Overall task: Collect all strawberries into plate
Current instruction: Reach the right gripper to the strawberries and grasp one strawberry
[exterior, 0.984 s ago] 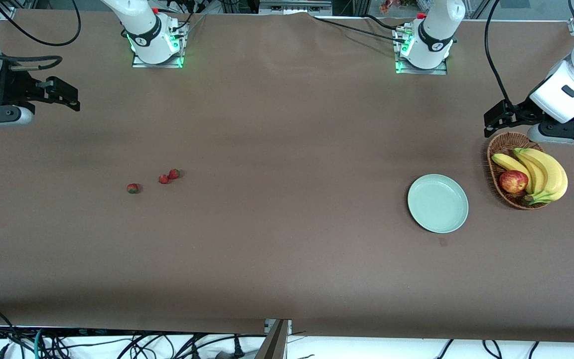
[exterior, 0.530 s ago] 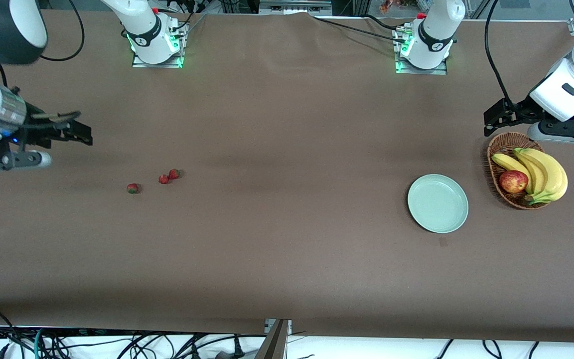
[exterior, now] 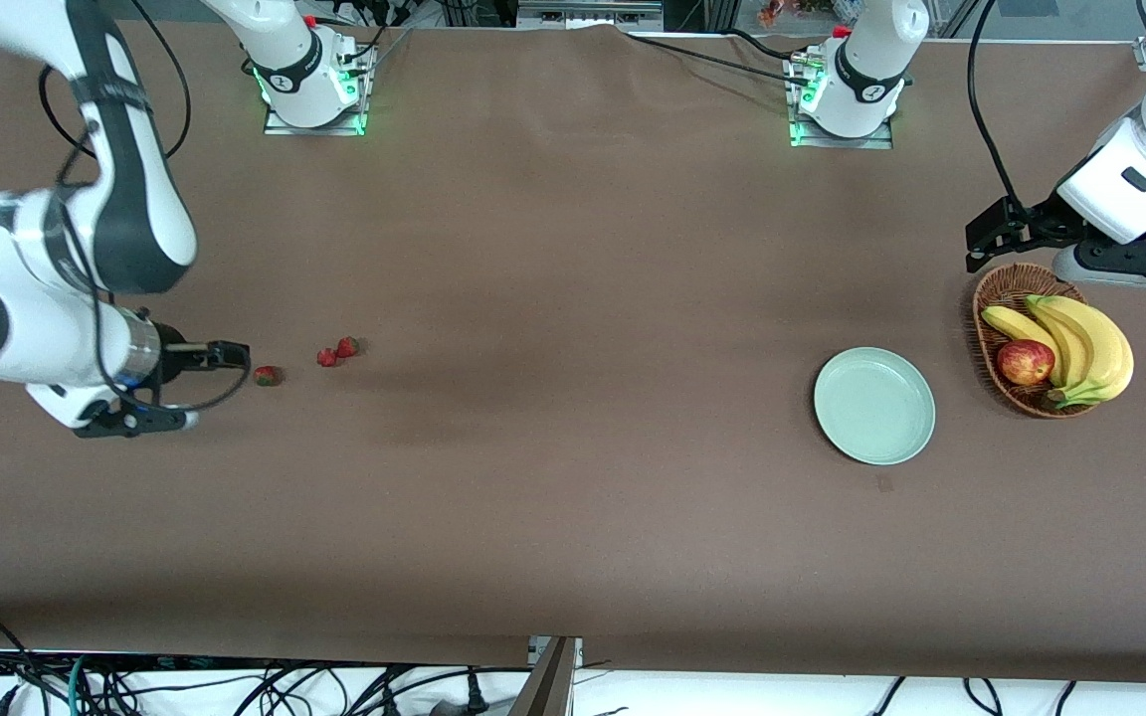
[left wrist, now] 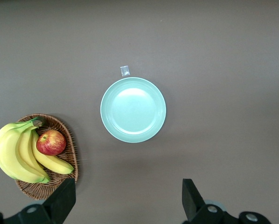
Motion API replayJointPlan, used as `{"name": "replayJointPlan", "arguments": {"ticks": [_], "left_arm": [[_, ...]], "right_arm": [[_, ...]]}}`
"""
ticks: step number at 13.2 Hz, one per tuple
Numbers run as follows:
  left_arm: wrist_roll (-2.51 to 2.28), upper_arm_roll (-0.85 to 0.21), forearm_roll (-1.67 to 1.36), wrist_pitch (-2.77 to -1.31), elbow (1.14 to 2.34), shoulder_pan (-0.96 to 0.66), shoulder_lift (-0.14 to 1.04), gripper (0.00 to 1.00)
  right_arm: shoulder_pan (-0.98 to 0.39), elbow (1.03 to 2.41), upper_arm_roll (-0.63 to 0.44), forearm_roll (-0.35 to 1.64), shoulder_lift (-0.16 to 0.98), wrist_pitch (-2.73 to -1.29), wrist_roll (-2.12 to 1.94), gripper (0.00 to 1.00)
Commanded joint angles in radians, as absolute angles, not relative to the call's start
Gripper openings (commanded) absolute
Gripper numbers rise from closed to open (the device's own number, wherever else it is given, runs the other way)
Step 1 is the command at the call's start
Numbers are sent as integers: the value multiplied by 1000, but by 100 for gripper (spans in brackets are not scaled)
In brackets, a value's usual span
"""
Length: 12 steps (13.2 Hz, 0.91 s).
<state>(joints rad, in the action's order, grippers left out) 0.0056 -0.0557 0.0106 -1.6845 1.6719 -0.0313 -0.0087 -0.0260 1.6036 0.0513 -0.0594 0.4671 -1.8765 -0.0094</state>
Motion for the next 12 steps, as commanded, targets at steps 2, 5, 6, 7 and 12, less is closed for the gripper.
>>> {"name": "replayJointPlan", "arguments": {"ticks": [2, 5, 6, 7, 12], "left_arm": [[2, -55, 2, -1661, 1641, -35, 5, 100], [2, -57, 2, -1661, 1641, -37, 5, 100], [2, -58, 2, -1661, 1641, -37, 5, 100], [2, -60, 2, -1661, 1641, -35, 5, 100], [0, -61, 2, -1661, 1641, -35, 5, 100]], "right_arm": [[-5, 1745, 60, -89, 506, -2081, -5, 100], [-3, 1879, 31, -91, 506, -2232, -33, 100], [-2, 1885, 17, -89, 512, -2240, -73, 100], [5, 1885, 9, -89, 521, -2240, -95, 100], [9, 1936, 8, -83, 541, -2319, -97, 100]]}}
